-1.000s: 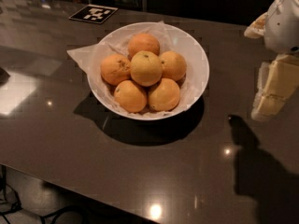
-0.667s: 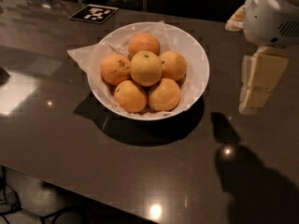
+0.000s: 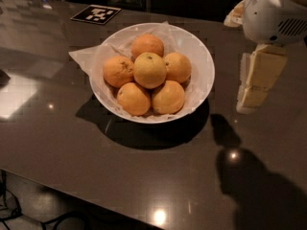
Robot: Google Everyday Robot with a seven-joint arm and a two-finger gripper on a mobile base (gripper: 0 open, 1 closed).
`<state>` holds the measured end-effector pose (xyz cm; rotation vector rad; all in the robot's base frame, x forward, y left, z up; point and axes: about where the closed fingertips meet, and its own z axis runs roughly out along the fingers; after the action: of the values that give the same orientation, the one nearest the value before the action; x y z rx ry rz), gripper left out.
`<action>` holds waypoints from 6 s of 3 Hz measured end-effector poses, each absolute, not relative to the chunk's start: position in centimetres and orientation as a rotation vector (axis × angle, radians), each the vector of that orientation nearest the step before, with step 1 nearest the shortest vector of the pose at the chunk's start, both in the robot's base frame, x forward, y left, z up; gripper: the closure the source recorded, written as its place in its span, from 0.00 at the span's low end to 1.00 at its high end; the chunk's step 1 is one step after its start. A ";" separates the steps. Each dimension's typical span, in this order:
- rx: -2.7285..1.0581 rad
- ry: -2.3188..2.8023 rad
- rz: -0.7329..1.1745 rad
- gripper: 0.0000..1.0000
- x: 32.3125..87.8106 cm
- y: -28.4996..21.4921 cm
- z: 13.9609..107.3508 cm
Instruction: Pick orange from white bowl
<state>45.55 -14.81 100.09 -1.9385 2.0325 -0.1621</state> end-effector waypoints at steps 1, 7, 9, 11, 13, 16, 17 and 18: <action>-1.986 1.976 -0.137 0.00 47.1 -10.6 100.5; -2.059 2.044 0.040 0.21 53.4 0.1 96.5; -2.075 2.073 0.069 0.18 54.3 0.4 94.6; -2.111 2.066 0.084 0.37 54.1 0.6 91.5; -2.107 2.056 0.081 0.84 54.2 0.9 91.4; -1.946 1.732 0.257 1.00 47.8 -1.7 99.9; -1.914 1.688 0.310 1.00 44.8 -2.4 101.6; -1.906 1.674 0.344 1.00 42.4 -2.6 102.4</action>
Offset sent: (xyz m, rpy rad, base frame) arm 0.0506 0.1224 0.0001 -0.0083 0.0878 0.1217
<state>42.35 -2.58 102.41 -1.9064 1.6741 0.3436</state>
